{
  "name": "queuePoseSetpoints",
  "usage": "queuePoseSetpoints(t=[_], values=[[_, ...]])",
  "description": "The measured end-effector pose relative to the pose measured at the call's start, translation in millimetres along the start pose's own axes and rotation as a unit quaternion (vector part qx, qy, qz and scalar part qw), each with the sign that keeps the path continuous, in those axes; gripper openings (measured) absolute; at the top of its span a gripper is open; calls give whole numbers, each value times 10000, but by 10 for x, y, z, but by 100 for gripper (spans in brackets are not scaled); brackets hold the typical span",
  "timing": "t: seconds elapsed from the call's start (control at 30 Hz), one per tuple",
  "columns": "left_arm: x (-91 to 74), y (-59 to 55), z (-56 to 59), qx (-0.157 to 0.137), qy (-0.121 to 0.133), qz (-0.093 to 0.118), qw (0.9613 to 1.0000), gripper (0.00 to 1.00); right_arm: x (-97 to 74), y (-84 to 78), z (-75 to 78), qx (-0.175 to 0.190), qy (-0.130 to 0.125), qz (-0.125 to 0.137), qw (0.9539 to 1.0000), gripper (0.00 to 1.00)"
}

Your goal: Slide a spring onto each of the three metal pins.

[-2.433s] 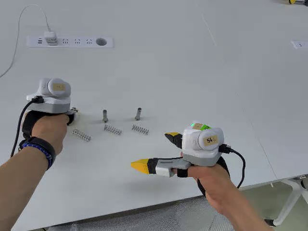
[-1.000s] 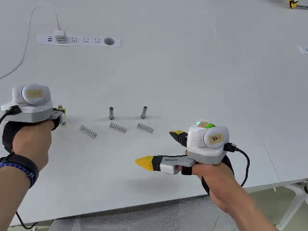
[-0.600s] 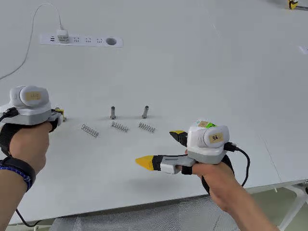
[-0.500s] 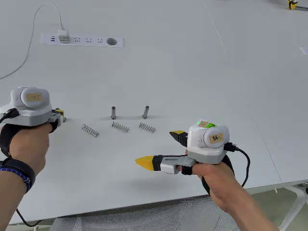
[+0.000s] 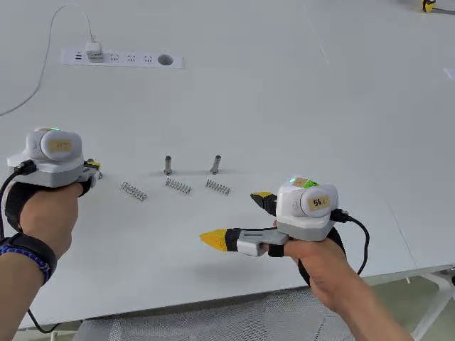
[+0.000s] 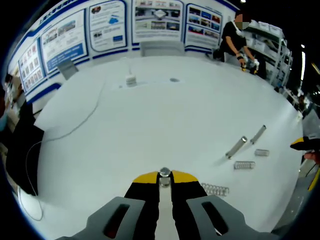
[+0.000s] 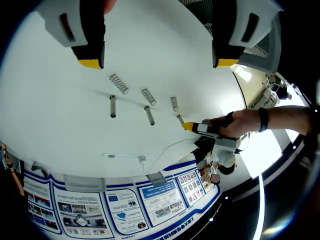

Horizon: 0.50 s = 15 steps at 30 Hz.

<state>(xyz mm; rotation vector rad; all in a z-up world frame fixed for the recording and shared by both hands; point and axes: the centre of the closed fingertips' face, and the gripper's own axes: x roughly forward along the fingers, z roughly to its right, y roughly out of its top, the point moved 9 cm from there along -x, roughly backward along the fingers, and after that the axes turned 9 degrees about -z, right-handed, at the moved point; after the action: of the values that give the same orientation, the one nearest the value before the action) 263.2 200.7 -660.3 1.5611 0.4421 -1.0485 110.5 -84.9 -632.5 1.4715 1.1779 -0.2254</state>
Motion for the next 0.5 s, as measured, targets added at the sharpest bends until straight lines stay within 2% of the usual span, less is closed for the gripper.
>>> queuePoseSetpoints(t=[0.5], values=[[35,71,199,236,-145,26,9996,7,-13,-15,19,57,-16,27,10000,90]])
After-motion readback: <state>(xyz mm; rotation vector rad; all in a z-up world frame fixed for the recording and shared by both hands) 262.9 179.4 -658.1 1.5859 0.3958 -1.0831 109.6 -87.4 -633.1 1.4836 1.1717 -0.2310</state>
